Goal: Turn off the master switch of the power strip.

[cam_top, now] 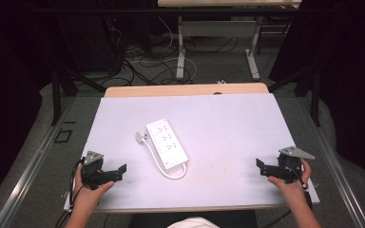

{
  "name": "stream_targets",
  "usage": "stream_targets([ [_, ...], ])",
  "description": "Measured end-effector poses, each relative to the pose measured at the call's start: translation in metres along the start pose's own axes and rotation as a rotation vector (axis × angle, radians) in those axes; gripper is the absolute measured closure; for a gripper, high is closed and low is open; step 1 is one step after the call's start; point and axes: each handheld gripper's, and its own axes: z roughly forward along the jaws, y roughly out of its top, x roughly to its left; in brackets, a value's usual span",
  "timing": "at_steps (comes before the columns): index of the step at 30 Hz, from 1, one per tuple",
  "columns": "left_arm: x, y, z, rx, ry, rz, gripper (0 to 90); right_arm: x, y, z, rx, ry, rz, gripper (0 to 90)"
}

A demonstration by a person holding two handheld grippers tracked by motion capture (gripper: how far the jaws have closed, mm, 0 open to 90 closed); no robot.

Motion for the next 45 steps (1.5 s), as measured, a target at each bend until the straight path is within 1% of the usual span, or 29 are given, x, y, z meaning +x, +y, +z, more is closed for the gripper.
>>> stream_targets([
  [1,0.000,0.001,-0.002,-0.001,-0.005,0.001,0.7,0.000,0.000,0.000,0.000,0.000,0.000,0.0],
  [2,0.000,0.001,-0.003,-0.014,-0.005,-0.001,0.7,0.003,-0.001,-0.002,0.013,0.013,0.004,0.0],
  [4,0.000,0.001,-0.006,-0.026,-0.016,-0.006,0.7,0.005,-0.001,-0.003,0.008,0.022,0.003,0.0],
  [5,0.000,0.001,-0.007,-0.035,-0.026,-0.016,0.7,0.007,0.000,-0.004,0.009,0.038,0.006,0.0],
  [6,0.000,0.001,-0.009,-0.040,-0.031,-0.015,0.7,0.011,0.000,-0.003,-0.011,0.033,-0.012,0.0],
  [7,0.000,0.000,-0.010,-0.050,-0.032,-0.017,0.7,0.013,0.001,-0.003,-0.003,0.043,-0.020,0.0],
  [8,-0.001,0.000,-0.011,-0.057,-0.036,-0.016,0.7,0.013,0.001,-0.003,-0.003,0.043,-0.020,0.0],
  [10,-0.002,0.000,-0.014,-0.059,-0.042,-0.016,0.7,0.016,0.000,-0.003,-0.010,0.044,-0.049,0.0],
  [11,-0.002,0.000,-0.015,-0.060,-0.042,-0.013,0.7,0.018,0.000,-0.002,-0.024,0.038,-0.050,0.0],
  [13,-0.004,-0.001,-0.016,-0.061,-0.046,-0.009,0.7,0.019,0.000,-0.002,-0.018,0.042,-0.055,0.0],
  [14,-0.005,-0.001,-0.016,-0.059,-0.048,-0.011,0.5,0.020,0.000,-0.002,-0.017,0.036,-0.064,0.0],
  [15,-0.006,-0.001,-0.016,-0.062,-0.046,-0.007,0.5,0.020,0.000,-0.002,-0.017,0.036,-0.064,0.0],
  [16,-0.007,-0.001,-0.017,-0.055,-0.039,-0.001,0.5,0.021,-0.001,-0.002,-0.022,0.036,-0.068,0.0],
  [18,-0.008,0.000,-0.018,-0.057,-0.044,-0.008,0.4,0.022,-0.001,-0.001,-0.017,0.038,-0.065,0.0],
  [19,-0.009,0.000,-0.019,-0.056,-0.045,-0.009,0.5,0.022,-0.002,-0.001,-0.017,0.042,-0.056,0.0],
  [20,-0.010,-0.001,-0.020,-0.056,-0.043,-0.007,0.5,0.023,-0.002,-0.001,-0.008,0.043,-0.055,0.0],
  [22,-0.011,-0.001,-0.021,-0.055,-0.039,-0.002,0.5,0.023,-0.002,-0.001,-0.011,0.039,-0.049,0.0],
  [23,-0.011,-0.001,-0.022,-0.061,-0.041,-0.009,0.5,0.023,-0.002,0.000,-0.018,0.041,-0.056,0.0],
  [24,-0.012,-0.001,-0.022,-0.058,-0.042,-0.009,0.5,0.023,-0.001,0.000,-0.009,0.047,-0.049,0.0],
  [25,-0.012,-0.001,-0.022,-0.057,-0.045,-0.009,0.5,0.024,-0.001,0.000,-0.013,0.043,-0.043,0.0],
  [29,-0.013,-0.001,-0.023,-0.058,-0.041,-0.009,0.5,0.023,0.000,0.001,-0.010,0.053,-0.050,0.0],
  [30,-0.013,-0.001,-0.024,-0.059,-0.040,-0.011,0.5,0.024,0.000,0.001,-0.006,0.054,-0.040,0.0],
  [32,-0.014,0.000,-0.025,-0.063,-0.036,-0.001,0.5,0.024,0.000,0.001,-0.005,0.056,-0.042,0.0],
  [34,-0.017,0.001,-0.025,-0.073,-0.042,-0.010,0.5,0.024,0.000,0.002,-0.005,0.058,-0.047,0.0],
  [35,-0.018,0.001,-0.026,-0.076,-0.044,-0.005,0.5,0.024,0.000,0.002,0.000,0.061,-0.041,0.0],
  [39,-0.023,0.004,-0.027,-0.082,-0.049,0.002,0.6,0.025,0.001,0.001,-0.005,0.065,-0.042,0.0],
  [40,-0.025,0.005,-0.027,-0.086,-0.049,0.010,0.8,0.025,0.001,0.000,-0.001,0.066,-0.033,0.0],
  [43,-0.030,0.008,-0.027,-0.086,-0.056,0.018,1.7,0.026,0.001,0.000,-0.011,0.053,-0.032,0.0],
  [45,-0.034,0.010,-0.027,-0.088,-0.066,0.025,1.8,0.025,0.001,0.000,-0.011,0.053,-0.034,0.0],
])
